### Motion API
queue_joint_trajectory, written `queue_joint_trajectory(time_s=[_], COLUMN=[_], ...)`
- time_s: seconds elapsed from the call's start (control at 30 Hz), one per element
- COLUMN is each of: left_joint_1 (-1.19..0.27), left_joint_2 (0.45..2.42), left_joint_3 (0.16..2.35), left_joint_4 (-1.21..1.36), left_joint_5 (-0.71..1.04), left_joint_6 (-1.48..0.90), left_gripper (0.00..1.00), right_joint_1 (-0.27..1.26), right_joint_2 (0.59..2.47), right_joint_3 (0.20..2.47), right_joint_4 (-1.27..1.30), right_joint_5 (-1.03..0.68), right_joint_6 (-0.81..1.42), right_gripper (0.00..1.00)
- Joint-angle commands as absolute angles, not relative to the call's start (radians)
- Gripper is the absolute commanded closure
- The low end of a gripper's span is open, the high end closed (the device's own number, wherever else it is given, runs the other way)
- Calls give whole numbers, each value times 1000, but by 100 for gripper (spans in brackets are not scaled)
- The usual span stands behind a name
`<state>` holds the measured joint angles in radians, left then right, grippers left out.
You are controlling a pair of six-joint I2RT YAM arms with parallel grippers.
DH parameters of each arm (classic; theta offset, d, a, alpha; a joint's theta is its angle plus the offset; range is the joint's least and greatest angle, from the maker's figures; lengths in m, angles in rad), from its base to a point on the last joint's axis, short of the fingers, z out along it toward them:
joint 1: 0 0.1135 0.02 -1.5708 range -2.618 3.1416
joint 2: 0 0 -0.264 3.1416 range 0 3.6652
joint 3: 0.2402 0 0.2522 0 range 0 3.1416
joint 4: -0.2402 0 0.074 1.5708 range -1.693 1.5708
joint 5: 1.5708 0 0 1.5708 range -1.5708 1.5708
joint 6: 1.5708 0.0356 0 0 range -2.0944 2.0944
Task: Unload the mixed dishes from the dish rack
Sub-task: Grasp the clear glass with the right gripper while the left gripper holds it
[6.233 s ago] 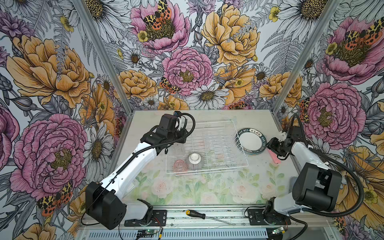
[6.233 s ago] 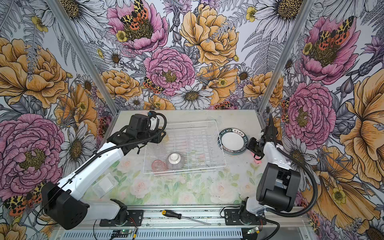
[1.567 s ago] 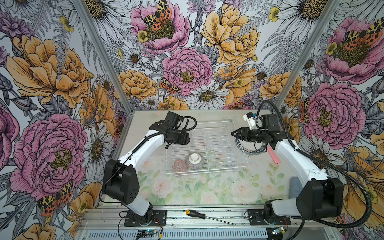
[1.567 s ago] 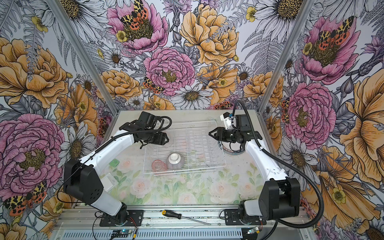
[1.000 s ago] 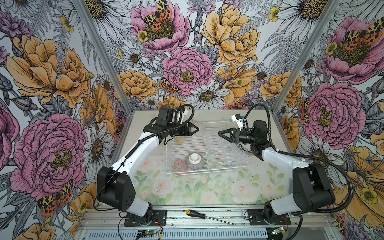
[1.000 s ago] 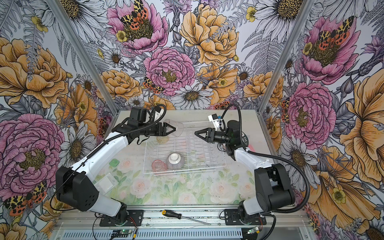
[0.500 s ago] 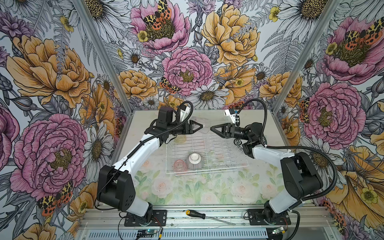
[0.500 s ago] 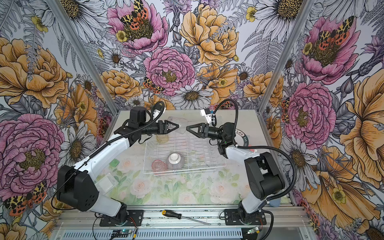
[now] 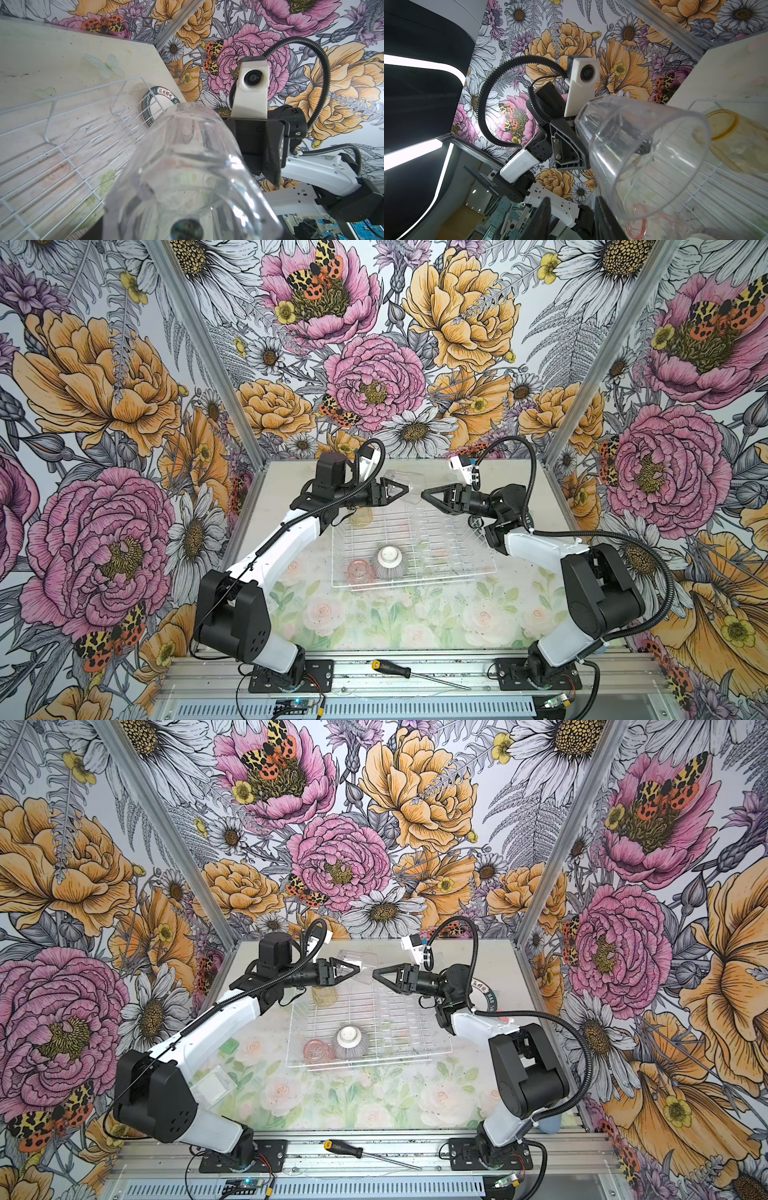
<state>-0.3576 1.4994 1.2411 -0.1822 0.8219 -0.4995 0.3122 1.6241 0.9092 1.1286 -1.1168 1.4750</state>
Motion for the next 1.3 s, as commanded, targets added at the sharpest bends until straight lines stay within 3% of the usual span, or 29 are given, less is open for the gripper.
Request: queue_joint_trajectory(time_s=[0.0, 0.33, 0.63, 0.87, 1.0, 1.1, 1.17, 1.23, 1.27], left_joint_1=[-349, -361, -419, -442, -452, -459, -463, -466, -466], left_joint_2=[1456, 1458, 1516, 1548, 1570, 1586, 1594, 1601, 1602], left_joint_3=[1247, 1255, 1257, 1270, 1284, 1289, 1297, 1300, 1301], left_joint_4=[-156, -159, -102, -61, -44, -17, -12, -9, -8], left_joint_5=[848, 864, 875, 883, 887, 895, 896, 898, 897], left_joint_6=[-494, -498, -532, -555, -565, -580, -582, -586, -587], left_gripper=[71, 71, 70, 71, 70, 70, 70, 70, 70], right_joint_1=[288, 252, 281, 289, 303, 309, 310, 311, 311], right_joint_2=[1567, 1537, 1604, 1613, 1619, 1624, 1628, 1635, 1635], right_joint_3=[910, 935, 971, 967, 973, 977, 981, 984, 985], right_joint_4=[1080, 790, 1011, 1030, 1046, 1076, 1103, 1126, 1129], right_joint_5=[-1126, -1123, -1118, -1118, -1120, -1121, -1123, -1122, -1120], right_joint_6=[1405, 1215, 1370, 1388, 1401, 1426, 1451, 1473, 1477], right_gripper=[63, 63, 63, 63, 74, 76, 84, 100, 100])
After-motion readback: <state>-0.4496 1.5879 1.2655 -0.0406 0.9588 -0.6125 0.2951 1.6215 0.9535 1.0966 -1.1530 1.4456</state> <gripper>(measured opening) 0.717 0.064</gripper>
